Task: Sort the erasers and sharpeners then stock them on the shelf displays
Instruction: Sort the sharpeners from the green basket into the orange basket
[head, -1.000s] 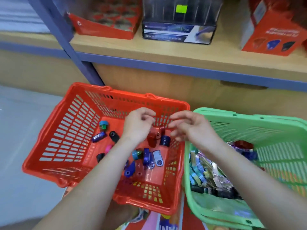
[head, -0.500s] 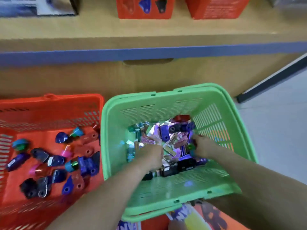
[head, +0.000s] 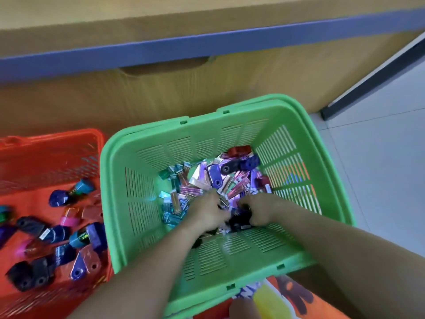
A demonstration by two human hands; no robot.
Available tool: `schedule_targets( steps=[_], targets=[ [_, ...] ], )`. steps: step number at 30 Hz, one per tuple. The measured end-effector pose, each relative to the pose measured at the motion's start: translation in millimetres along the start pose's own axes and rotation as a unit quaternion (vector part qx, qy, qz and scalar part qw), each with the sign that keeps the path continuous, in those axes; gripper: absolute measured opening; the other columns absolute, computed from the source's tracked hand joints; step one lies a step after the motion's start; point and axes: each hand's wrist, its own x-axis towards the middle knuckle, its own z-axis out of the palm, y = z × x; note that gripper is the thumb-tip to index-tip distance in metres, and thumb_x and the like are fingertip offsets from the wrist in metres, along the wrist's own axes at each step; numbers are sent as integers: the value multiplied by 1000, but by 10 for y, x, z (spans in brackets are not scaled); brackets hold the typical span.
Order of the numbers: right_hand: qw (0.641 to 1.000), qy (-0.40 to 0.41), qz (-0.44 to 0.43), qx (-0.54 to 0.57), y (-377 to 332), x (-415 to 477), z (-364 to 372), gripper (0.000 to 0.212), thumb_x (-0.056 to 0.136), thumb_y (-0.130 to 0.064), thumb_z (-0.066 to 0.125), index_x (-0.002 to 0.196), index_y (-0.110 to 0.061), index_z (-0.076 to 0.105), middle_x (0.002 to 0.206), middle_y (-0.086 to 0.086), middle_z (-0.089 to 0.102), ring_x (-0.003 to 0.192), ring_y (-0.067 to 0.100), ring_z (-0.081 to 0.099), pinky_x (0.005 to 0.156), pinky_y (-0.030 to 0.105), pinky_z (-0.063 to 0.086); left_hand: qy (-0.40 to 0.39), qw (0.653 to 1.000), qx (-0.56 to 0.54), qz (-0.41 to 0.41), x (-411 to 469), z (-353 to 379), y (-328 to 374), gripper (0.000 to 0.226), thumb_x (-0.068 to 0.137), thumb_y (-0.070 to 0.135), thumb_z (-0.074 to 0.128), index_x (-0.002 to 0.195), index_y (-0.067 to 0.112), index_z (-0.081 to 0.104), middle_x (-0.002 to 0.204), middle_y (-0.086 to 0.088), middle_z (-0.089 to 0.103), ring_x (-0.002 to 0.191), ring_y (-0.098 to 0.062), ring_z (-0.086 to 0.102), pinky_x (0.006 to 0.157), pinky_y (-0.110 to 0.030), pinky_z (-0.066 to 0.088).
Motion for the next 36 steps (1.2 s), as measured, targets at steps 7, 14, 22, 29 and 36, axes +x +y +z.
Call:
schedule_targets(
  steps=[7, 14, 22, 29, 36],
  targets=[
    [997, 12, -20, -72, -85, 97, 89, 54, 78, -49, 72, 122, -22, 58, 116, 3, 65, 107, 26, 62, 89, 36, 52, 135, 991, -20, 1, 413, -254, 170, 49, 96, 35, 50, 138, 21, 30, 108, -9, 58, 62, -15, 53, 51, -26, 34],
    [991, 32, 37, 128, 40, 128, 53, 36, 69, -34, 80, 98, -14, 71, 97, 7, 72, 88, 22, 67, 78, 30, 55, 183, 981, 62, -18, 510, -272, 186, 52, 85, 37, 70, 125, 25, 40, 83, 5, 57, 71, -18, 54, 56, -27, 42],
    [722, -3, 39, 691, -9, -183, -399, 40, 82, -21, 73, 117, -11, 58, 96, 19, 73, 76, 25, 68, 62, 31, 58, 183, 962, -204, 0, 8, -643, 303, 31, 80, 26, 74, 96, 32, 48, 94, 4, 65, 74, -16, 65, 68, -31, 54],
    [700, -88, -162, 690, -990, -684, -1138, 65, 77, -20, 71, 138, -24, 49, 135, 21, 56, 93, 34, 71, 58, 30, 59, 221, 851, -450, 158, -1498, -1806, 99, 16, 76, 19, 72, 92, 21, 69, 72, 2, 68, 53, -9, 56, 47, -18, 43],
    [773, -86, -181, 602, -2731, -886, -825, 21, 91, -23, 65, 110, -32, 60, 100, -5, 72, 74, 22, 69, 64, 32, 56, 328, 861, -381, -81, -1768, -2026, -1568, 7, 84, 10, 71, 90, 10, 67, 68, -10, 65, 47, -20, 56, 46, -26, 47]
  ],
)
